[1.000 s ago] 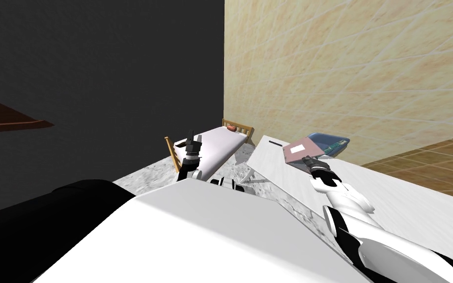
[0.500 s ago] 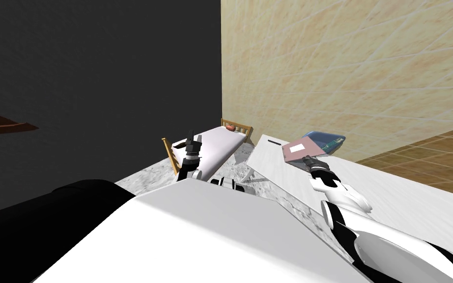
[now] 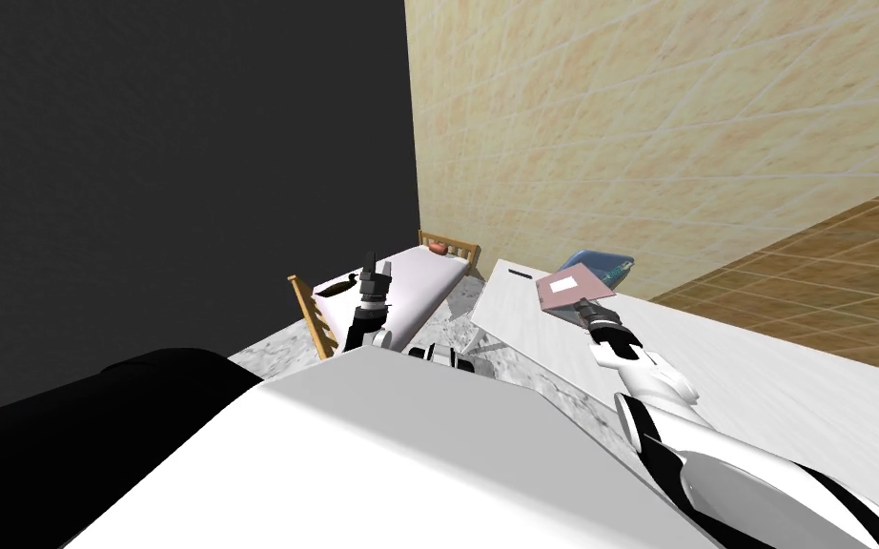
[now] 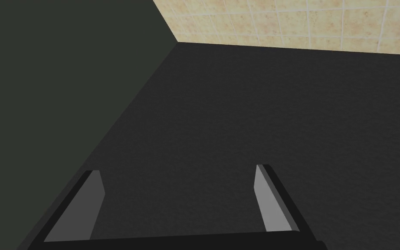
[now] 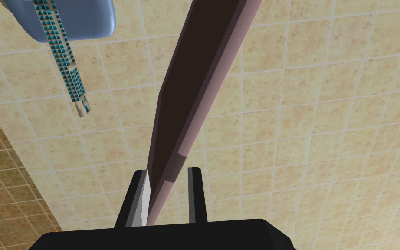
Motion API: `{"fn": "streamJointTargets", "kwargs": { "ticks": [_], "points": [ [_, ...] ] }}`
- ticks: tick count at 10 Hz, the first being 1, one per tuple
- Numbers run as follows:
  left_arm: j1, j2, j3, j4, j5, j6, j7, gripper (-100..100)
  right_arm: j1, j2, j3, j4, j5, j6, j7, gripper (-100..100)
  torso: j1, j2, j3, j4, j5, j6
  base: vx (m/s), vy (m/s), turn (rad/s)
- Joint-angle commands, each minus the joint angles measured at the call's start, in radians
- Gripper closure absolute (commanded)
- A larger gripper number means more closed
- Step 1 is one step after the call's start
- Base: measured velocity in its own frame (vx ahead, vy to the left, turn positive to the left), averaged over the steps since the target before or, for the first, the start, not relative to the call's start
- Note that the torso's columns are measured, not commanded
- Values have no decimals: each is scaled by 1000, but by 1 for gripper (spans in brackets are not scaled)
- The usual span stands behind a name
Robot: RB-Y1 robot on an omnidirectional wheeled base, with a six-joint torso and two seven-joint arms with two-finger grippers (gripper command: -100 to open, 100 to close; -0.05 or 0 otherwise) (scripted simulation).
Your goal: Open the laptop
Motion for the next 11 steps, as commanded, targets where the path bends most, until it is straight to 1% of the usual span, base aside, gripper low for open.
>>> {"fn": "streamJointTargets", "kwargs": {
  "ticks": [1,2,3,4,5,6,7,8,9,10,11],
  "points": [
    [0,0,0,0,0,0,0,0,26,23,29,-34,-2,8,-40,100,-2,-1,0,-1,0,5,74,-16,-154],
    [0,0,0,0,0,0,0,0,26,23,29,-29,-2,8,-40,100,-2,-2,-1,-1,-1,3,30,-10,-23],
    [0,0,0,0,0,0,0,0,45,42,55,-81,-6,6,-78,100,0,-1,0,-1,-1,1,78,-39,-264],
    [0,0,0,0,0,0,0,0,63,61,81,-118,-9,4,-107,100,1,-2,-1,-2,-1,4,132,-33,-370],
    [0,0,0,0,0,0,0,0,63,61,81,-125,-9,4,-115,100,2,-1,-1,-3,-2,7,111,-9,-232],
    [0,0,0,0,0,0,0,0,81,81,107,-166,-13,2,-153,100,0,-2,-1,-2,-1,2,119,-32,-272],
    [0,0,0,0,0,0,0,0,100,100,133,-202,-16,0,-182,100,-1,-3,-2,-2,-1,2,163,-51,-397],
    [0,0,0,0,0,0,0,0,100,100,133,-206,-16,0,-190,100,-2,-5,-3,-2,0,4,110,-11,-207],
    [0,0,0,0,0,0,0,0,118,120,159,-242,-19,-2,-228,100,0,-4,-2,-2,0,0,71,19,-266],
    [0,0,0,0,0,0,0,0,118,120,159,-247,-19,-2,-228,100,5,0,0,-3,-1,1,22,45,-138],
    [0,0,0,0,0,0,0,0,136,139,186,-288,-23,-4,-266,100,9,3,2,-3,-1,-3,29,58,-174]
  ]
}}
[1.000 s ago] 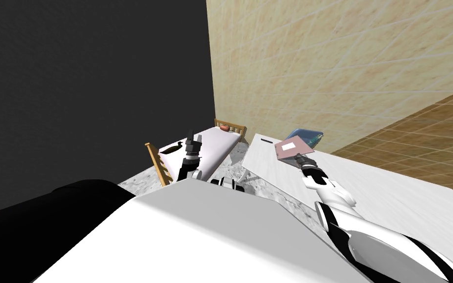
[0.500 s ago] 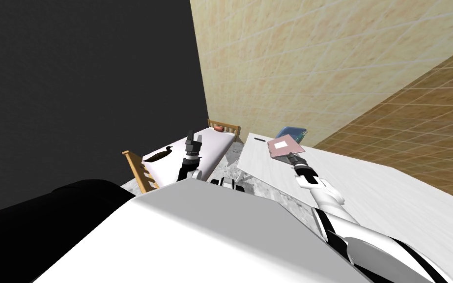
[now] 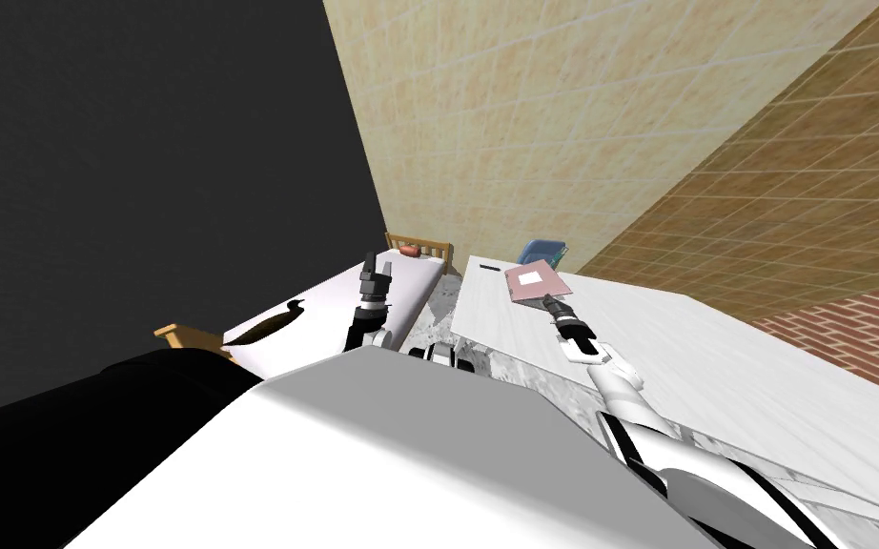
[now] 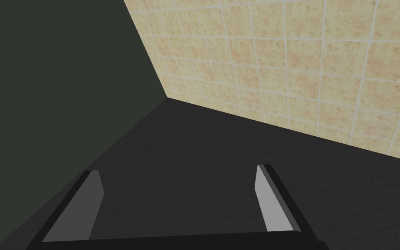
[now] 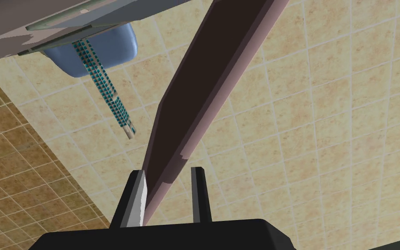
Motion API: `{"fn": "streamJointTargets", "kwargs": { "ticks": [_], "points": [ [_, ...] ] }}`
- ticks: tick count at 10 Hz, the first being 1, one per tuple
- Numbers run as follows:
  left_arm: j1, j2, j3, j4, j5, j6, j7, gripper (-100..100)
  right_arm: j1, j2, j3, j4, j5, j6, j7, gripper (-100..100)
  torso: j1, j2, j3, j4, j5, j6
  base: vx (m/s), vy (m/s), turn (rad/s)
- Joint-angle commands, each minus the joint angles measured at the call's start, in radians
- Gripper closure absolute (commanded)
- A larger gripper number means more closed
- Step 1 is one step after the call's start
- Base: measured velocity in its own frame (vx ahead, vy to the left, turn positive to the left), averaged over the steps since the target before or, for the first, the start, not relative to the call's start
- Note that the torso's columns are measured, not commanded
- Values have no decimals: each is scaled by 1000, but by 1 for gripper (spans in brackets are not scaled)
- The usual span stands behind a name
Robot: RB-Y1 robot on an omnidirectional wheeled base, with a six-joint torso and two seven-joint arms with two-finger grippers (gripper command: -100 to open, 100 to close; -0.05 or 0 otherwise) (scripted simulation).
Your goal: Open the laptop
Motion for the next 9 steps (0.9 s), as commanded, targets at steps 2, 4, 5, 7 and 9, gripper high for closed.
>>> {"fn": "streamJointTargets", "kwargs": {
  "ticks": [2,4,5,7,9],
  "points": [
    [0,0,0,0,0,0,0,0,44,55,65,-77,-3,-3,-75,100,2,-1,-1,6,6,0,30,54,-181],
    [0,0,0,0,0,0,0,0,44,55,65,-77,-3,-3,-75,100,0,-1,-1,7,7,2,17,37,-106],
    [0,0,0,0,0,0,0,0,44,55,65,-77,-3,-3,-75,100,-3,0,0,7,6,1,-8,-18,52],
    [0,0,0,0,0,0,0,0,19,1,82,-87,-9,44,-124,-100,-1,2,1,8,7,1,-67,20,101],
    [0,0,0,0,0,0,0,0,6,-26,91,-92,-12,67,-149,-100,1,1,1,8,7,2,-70,21,43]
  ]
}}
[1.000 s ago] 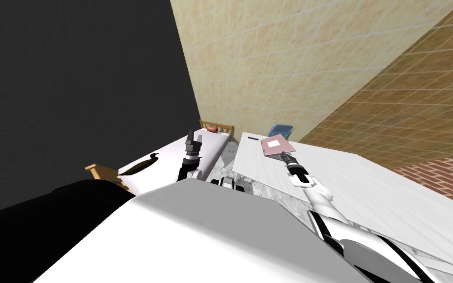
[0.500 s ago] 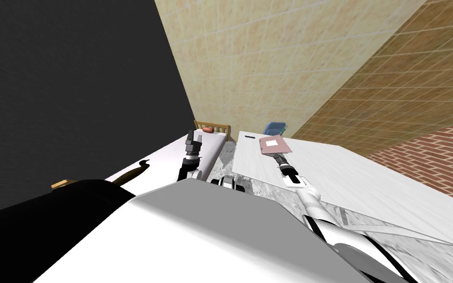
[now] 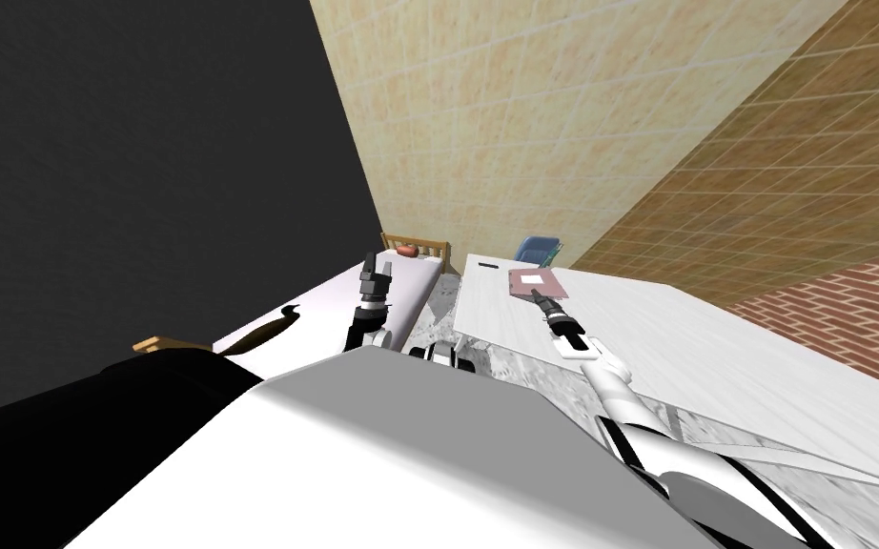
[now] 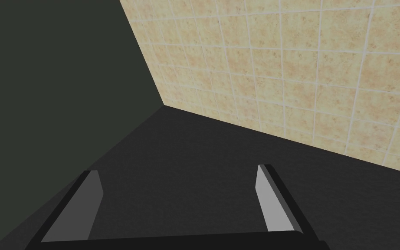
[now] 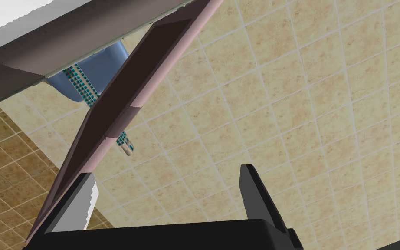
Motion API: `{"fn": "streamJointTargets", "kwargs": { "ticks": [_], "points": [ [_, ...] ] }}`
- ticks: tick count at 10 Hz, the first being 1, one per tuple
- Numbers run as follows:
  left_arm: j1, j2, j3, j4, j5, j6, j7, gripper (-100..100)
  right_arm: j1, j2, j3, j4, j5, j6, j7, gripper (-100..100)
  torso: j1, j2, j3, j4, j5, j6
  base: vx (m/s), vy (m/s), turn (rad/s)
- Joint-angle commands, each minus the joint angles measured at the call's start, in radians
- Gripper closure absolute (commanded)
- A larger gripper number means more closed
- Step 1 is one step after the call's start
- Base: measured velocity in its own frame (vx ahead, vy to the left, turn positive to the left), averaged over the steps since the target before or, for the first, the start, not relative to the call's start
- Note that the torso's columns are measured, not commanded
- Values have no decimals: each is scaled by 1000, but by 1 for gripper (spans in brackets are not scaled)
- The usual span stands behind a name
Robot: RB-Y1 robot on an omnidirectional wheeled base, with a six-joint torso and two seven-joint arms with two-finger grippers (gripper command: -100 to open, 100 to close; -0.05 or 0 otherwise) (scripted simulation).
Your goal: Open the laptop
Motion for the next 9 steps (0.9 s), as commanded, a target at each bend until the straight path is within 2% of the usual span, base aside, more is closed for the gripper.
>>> {"fn": "streamJointTargets", "kwargs": {
  "ticks": [1,2,3,4,9],
  "points": [
    [0,0,0,0,0,0,0,0,-18,-52,17,-22,-6,53,-50,-100,-1,-2,-1,-1,0,0,-64,21,92],
    [0,0,0,0,0,0,0,0,-25,-66,21,-25,-8,64,-62,-100,-1,-2,-2,-1,0,0,-70,24,71],
    [0,0,0,0,0,0,0,0,-9,-55,15,-39,-8,60,-52,-100,-1,-2,-2,-1,0,0,-32,10,11],
    [0,0,0,0,0,0,0,0,-10,-56,16,-39,-8,63,-55,0,-2,-4,-2,-1,-1,0,-7,3,-3],
    [0,0,0,0,0,0,0,0,-10,-56,16,-39,-8,63,-54,0,-1,-1,-1,0,0,0,0,0,0]
  ]
}}
